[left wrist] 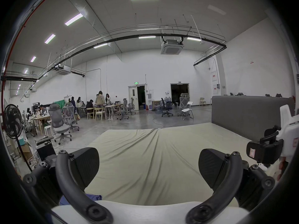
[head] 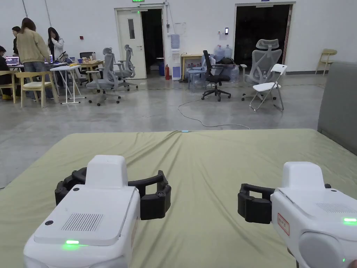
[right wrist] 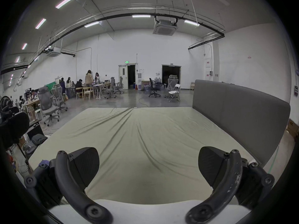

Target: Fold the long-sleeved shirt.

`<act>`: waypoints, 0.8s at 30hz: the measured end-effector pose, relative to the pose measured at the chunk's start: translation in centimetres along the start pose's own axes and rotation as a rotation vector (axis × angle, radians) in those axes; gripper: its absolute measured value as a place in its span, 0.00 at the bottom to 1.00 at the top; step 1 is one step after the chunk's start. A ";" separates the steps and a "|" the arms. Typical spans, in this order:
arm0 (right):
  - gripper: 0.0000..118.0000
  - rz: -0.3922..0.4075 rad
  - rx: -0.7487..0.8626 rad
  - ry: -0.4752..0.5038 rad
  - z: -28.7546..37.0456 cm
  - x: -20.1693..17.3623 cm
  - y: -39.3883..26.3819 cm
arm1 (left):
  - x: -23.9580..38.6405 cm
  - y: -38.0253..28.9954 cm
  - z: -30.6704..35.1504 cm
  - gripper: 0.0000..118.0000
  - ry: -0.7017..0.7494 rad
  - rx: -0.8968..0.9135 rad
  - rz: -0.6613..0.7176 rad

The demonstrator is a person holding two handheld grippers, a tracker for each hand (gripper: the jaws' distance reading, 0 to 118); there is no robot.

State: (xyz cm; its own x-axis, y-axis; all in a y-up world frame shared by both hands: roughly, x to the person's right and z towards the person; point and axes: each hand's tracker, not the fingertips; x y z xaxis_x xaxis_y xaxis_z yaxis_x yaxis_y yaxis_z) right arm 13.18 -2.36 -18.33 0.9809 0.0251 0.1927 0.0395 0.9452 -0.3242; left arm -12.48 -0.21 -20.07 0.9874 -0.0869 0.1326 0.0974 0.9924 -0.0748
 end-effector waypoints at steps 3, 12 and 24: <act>1.00 0.006 0.003 -0.019 0.1 0.0 0.0 | 0.0 -0.1 0.0 1.00 0.004 -0.005 0.001; 1.00 0.002 0.003 -0.011 0.3 0.1 0.1 | -0.3 0.0 0.1 1.00 -0.008 -0.011 0.016; 1.00 -0.005 -0.024 -0.048 0.1 0.2 0.1 | -0.5 -0.1 0.2 1.00 -0.010 -0.011 0.012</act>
State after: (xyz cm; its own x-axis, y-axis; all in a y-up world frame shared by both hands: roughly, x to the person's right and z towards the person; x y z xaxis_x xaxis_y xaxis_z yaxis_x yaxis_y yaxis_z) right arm 13.39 -2.27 -18.24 0.9704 0.0365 0.2386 0.0496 0.9372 -0.3452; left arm -13.04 -0.26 -19.89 0.9871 -0.0741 0.1417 0.0870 0.9924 -0.0870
